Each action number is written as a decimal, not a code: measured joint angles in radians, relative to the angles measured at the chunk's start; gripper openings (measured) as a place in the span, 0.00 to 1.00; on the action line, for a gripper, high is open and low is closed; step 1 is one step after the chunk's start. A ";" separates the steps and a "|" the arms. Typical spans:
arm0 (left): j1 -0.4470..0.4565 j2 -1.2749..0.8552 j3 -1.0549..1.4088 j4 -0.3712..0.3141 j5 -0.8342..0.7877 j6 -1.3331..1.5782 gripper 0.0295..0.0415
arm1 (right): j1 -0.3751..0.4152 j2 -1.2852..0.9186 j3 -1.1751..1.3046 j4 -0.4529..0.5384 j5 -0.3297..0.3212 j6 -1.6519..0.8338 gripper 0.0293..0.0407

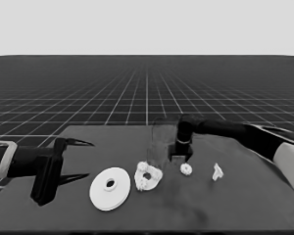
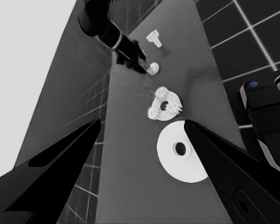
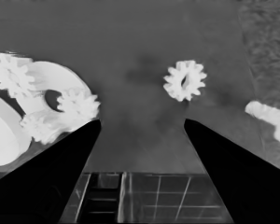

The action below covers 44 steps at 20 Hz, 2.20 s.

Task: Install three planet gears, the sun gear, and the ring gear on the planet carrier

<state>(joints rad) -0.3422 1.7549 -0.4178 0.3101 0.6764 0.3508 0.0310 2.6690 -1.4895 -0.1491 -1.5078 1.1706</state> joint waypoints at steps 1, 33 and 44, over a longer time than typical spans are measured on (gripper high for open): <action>0.000 0.000 0.000 0.000 0.000 0.000 0.75 | 0.005 -0.055 -0.021 0.008 0.006 -0.064 0.81; 0.000 0.000 0.000 0.000 0.000 0.000 0.75 | -0.003 -0.107 -0.078 0.008 0.022 -0.170 0.17; 0.000 0.000 0.000 0.000 0.000 0.000 0.75 | -0.001 0.372 -0.186 -0.010 -0.031 0.196 0.17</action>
<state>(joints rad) -0.3422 1.7549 -0.4178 0.3101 0.6764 0.3508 0.0300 3.0409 -1.6751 -0.1589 -1.5386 1.3667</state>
